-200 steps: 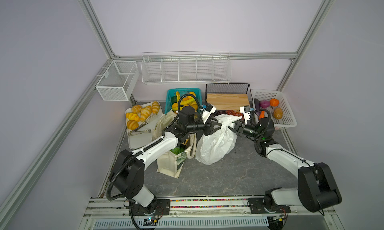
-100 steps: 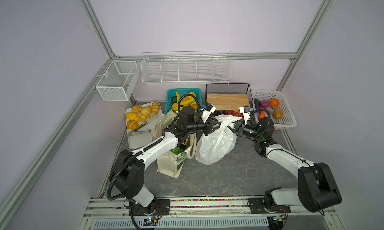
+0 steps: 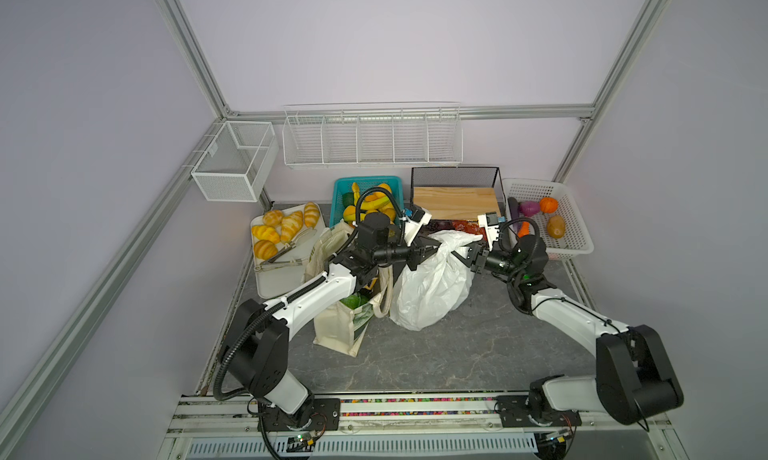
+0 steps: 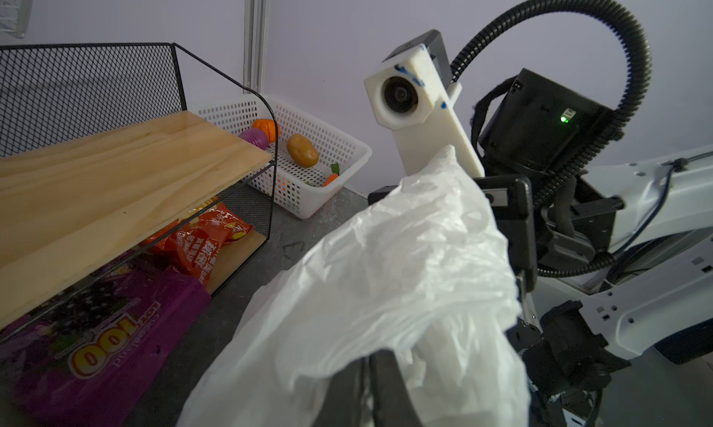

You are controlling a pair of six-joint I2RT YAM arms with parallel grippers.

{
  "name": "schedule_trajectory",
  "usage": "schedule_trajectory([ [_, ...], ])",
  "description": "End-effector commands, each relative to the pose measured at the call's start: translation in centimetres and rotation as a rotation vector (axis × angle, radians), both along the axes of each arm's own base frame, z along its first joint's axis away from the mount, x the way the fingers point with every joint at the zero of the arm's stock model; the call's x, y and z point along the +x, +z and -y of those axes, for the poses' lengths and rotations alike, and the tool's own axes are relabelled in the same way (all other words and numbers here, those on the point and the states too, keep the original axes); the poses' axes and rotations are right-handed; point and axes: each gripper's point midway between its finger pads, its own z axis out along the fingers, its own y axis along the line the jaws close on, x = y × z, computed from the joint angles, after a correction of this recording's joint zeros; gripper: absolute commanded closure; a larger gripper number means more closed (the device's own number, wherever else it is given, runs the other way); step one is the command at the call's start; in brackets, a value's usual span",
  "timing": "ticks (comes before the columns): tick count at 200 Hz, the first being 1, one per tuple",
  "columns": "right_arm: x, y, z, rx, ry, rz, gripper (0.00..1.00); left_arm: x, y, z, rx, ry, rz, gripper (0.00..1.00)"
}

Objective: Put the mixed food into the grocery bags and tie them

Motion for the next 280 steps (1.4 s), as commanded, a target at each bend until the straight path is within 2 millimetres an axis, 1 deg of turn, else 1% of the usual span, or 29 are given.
schedule_trajectory([
  [1,-0.5,1.0,0.0,-0.002,0.005,0.041,0.94,0.4,1.0,-0.4,-0.017,0.020,0.032,1.00],
  [42,-0.3,0.7,0.4,-0.030,-0.026,0.043,0.94,0.3,0.8,-0.9,-0.011,0.034,0.034,1.00],
  [53,-0.3,0.6,0.5,-0.043,-0.035,0.044,0.91,0.3,0.7,-1.0,-0.008,0.036,0.035,1.00],
  [72,-0.4,0.4,0.8,-0.077,-0.052,0.051,0.83,0.4,0.7,-1.2,-0.008,0.045,0.037,1.00],
  [118,-0.7,-0.6,2.2,-0.216,-0.135,0.073,0.49,0.3,0.9,-1.3,-0.015,0.051,0.041,1.00],
  [136,-0.9,-0.9,3.3,-0.277,-0.195,0.081,0.43,0.2,1.0,-1.4,-0.016,0.049,0.047,1.00],
  [161,-1.2,-1.1,5.6,-0.353,-0.313,0.091,0.38,0.1,0.9,-1.3,-0.016,0.043,0.043,1.00],
  [178,-1.8,-0.5,7.1,-0.382,-0.384,0.118,0.36,0.0,0.8,-1.3,-0.015,0.038,0.038,1.00],
  [188,-2.3,0.1,7.6,-0.391,-0.400,0.141,0.35,0.0,0.8,-1.3,-0.016,0.035,0.038,1.00],
  [202,-3.1,1.2,7.7,-0.396,-0.395,0.177,0.35,0.0,1.0,-1.2,-0.018,0.033,0.042,1.00],
  [219,-3.6,2.4,7.4,-0.395,-0.367,0.207,0.35,0.0,1.0,-1.2,-0.021,0.031,0.042,1.00],
  [230,-3.7,3.0,7.0,-0.392,-0.345,0.220,0.39,0.0,0.9,-1.1,-0.023,0.028,0.039,1.00],
  [256,-4.0,4.2,5.8,-0.360,-0.277,0.247,0.51,0.1,1.0,-0.9,-0.032,0.019,0.033,1.00],
  [280,-3.7,4.6,5.5,-0.353,-0.273,0.255,0.58,0.1,1.0,-0.7,-0.035,0.015,0.024,1.00],
])
